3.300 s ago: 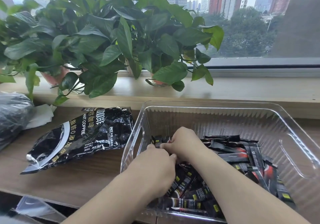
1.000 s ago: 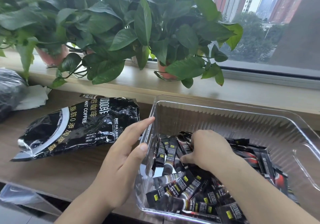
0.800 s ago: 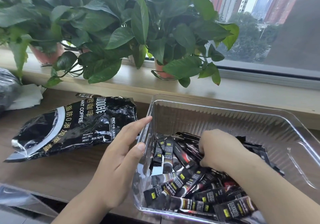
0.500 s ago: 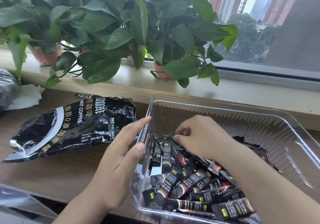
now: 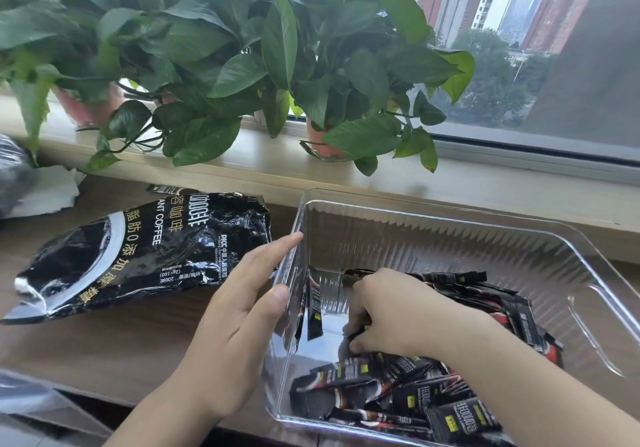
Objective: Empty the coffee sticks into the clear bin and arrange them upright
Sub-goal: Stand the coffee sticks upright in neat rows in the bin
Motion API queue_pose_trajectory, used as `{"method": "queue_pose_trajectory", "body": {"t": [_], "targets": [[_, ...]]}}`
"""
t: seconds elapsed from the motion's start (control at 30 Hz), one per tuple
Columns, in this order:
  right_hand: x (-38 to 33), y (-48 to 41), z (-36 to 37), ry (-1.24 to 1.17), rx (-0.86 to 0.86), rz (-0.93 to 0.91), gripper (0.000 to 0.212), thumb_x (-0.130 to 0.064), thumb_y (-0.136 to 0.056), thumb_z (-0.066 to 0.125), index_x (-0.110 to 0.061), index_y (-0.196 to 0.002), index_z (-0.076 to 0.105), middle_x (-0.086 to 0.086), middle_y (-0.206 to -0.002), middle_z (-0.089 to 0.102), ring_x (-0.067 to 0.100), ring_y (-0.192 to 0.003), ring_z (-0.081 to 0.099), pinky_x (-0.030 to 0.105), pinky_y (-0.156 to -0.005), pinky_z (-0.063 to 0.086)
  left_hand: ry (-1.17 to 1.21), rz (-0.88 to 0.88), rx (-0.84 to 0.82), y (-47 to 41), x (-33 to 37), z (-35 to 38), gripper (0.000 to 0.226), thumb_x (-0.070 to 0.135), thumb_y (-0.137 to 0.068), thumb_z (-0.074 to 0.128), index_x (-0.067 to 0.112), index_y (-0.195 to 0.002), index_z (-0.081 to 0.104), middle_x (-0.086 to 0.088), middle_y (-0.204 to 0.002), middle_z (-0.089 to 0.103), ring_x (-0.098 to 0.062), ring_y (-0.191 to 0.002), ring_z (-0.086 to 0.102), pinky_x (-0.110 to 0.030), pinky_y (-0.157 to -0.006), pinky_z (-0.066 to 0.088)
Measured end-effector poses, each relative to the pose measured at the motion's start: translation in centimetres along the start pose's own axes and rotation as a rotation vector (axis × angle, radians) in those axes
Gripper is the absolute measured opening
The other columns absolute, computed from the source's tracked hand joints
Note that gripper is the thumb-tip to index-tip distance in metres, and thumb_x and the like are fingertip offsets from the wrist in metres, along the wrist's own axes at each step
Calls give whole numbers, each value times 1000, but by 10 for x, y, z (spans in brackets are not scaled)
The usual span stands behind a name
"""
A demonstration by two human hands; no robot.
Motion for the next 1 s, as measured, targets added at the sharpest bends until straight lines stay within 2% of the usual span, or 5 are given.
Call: {"method": "queue_pose_trajectory", "body": {"t": [0.2,0.57,0.7,0.87,1.0], "targets": [[12,-13,-37,-266,319,147,22,-35,-93,67,-18,-86,80,-2,-85,76,13,-74,67,24,-66,51,-6,7,-3,0,1,0,51,40,-92,38,38,-142,47,18,-144,50,-10,-138,42,-34,-106,35],[-2,-58,1,-349,149,357,35,-39,-91,69,-9,-74,62,4,-69,58,25,-72,61,26,-56,46,4,21,-8,-1,0,0,50,41,-93,39,37,-142,48,18,-144,50,-10,-139,41,-22,-109,32],[1,-56,0,-495,137,358,34,-33,-96,63,-1,-98,76,9,-80,67,23,-72,61,33,-78,58,9,20,-3,-1,0,-1,50,41,-93,39,37,-142,48,18,-144,50,-10,-139,42,-31,-109,36],[-7,-43,-2,-565,53,315,35,-37,-88,75,-4,-98,77,8,-79,74,21,-61,63,29,-66,55,-28,15,-6,-1,1,-1,51,42,-93,38,38,-143,47,19,-144,49,-9,-138,42,-35,-107,34],[-17,-29,4,-412,-111,241,81,-49,-70,88,-2,-130,60,11,-121,71,29,-102,71,43,-93,57,-30,12,-10,0,0,-2,51,42,-93,38,38,-143,47,19,-144,49,-8,-138,42,-36,-108,34]]}}
Point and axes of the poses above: each hand's wrist, its own y-axis away from the middle knuckle, its own z-axis out of the palm, x = y × z, the point moved 8 cm from there along -y, towards the middle knuckle
